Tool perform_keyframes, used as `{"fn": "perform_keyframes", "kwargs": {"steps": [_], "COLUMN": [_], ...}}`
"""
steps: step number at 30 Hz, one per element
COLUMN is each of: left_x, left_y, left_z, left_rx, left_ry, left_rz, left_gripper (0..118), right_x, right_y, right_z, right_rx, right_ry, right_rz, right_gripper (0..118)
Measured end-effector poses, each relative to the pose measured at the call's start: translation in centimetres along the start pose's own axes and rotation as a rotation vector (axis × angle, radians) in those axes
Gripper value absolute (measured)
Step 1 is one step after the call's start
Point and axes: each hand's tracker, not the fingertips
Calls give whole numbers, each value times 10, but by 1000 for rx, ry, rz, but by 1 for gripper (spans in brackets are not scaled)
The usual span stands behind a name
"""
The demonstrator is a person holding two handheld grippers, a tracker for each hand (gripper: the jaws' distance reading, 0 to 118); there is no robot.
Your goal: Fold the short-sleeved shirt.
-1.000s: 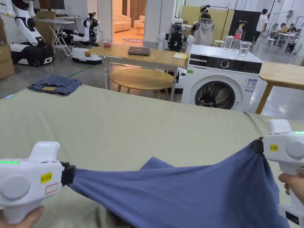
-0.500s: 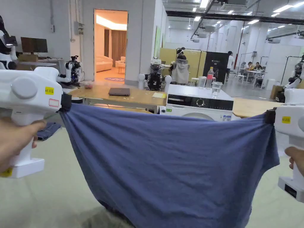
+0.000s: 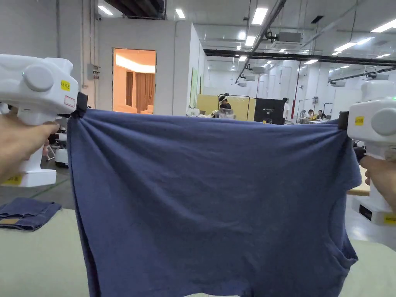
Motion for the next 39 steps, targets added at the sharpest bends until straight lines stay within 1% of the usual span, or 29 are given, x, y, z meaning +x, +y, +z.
{"fn": "perform_keyframes", "kwargs": {"steps": [6,8,11,13,16,19,23,27,33,36,39], "left_x": [1,5,9,10,16,20,20,18,9,1,-3], "left_y": [20,17,2,-15,-53,-99,-155,-200,-251,-282,-319], "left_z": [-2,0,-3,-6,-3,1,12,45,98,119,144], "left_rx": [56,46,38,23,-5,-54,-110,-111,-131,-158,-172], "left_ry": [6,6,6,4,-19,-35,-58,-73,-97,-105,-109], "left_rz": [-14,-27,-48,-51,-37,-52,-54,-39,-9,-8,-1], "left_gripper": [0,0,0,0,0,0,0,0,0,0,0], "right_x": [-1,-1,0,2,3,6,14,22,29,30,31], "right_y": [25,23,7,-12,-52,-95,-143,-177,-208,-234,-262], "right_z": [-5,-5,-9,-8,-1,16,41,75,139,170,206], "right_rx": [60,64,42,19,-27,-80,-133,-161,-210,-244,-288], "right_ry": [-16,-21,-27,-23,-32,-30,-27,-26,-15,-3,14], "right_rz": [-15,-16,3,4,50,87,101,116,121,157,147], "right_gripper": [1,1,1,1,1,1,1,1,1,1,1]}}
